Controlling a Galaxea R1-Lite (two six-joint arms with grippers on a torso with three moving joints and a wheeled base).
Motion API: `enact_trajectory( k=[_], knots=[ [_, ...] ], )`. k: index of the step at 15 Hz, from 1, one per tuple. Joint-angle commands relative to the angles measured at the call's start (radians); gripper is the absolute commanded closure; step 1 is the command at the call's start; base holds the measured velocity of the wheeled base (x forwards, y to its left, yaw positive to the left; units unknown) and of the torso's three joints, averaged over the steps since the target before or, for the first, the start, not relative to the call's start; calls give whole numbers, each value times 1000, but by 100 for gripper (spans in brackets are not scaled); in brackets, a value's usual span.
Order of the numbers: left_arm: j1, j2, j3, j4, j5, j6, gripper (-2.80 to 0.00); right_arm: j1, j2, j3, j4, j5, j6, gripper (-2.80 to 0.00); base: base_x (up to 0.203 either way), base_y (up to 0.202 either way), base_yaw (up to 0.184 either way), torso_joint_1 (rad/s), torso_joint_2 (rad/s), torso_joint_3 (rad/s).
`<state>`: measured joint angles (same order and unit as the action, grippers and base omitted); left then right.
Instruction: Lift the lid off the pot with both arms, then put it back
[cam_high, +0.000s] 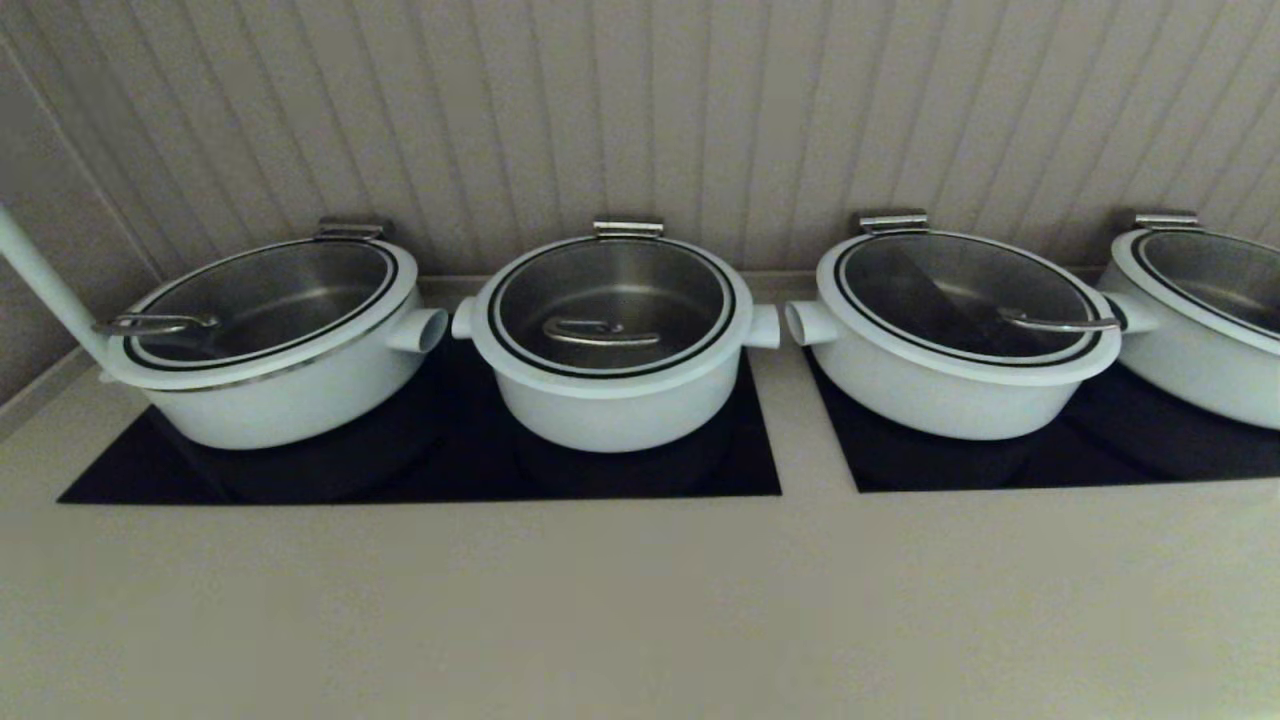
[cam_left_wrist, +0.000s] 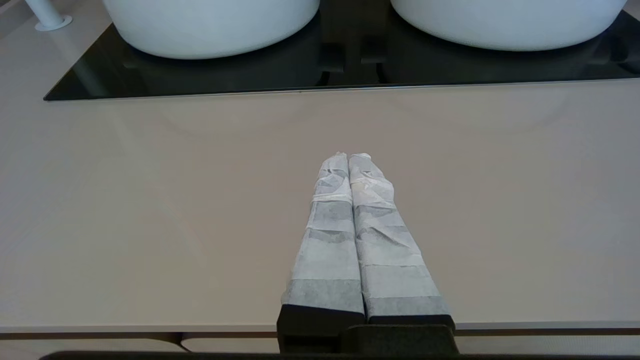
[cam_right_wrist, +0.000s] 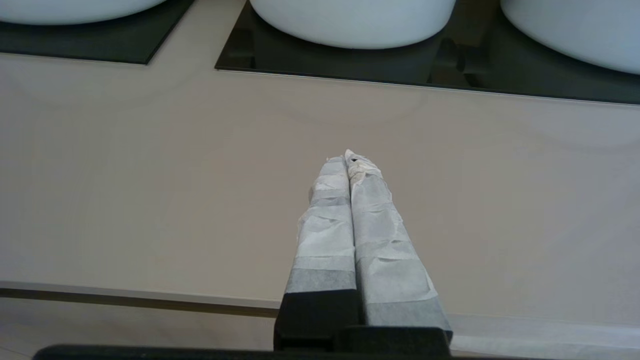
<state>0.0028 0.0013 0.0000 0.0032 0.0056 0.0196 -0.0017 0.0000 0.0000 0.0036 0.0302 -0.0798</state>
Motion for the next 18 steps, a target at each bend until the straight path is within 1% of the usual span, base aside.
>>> enact_trajectory(
  k=[1, 15, 18],
  knots=[
    [0, -1, 0, 0, 1, 0, 0, 0, 2, 0, -1, -4, 6, 0, 0, 0, 0, 0, 0, 0],
    [0, -1, 0, 0, 1, 0, 0, 0, 2, 0, -1, -3, -8, 0, 0, 0, 0, 0, 0, 0],
    [0, -1, 0, 0, 1, 0, 0, 0, 2, 0, -1, -4, 12, 0, 0, 0, 0, 0, 0, 0]
  ],
)
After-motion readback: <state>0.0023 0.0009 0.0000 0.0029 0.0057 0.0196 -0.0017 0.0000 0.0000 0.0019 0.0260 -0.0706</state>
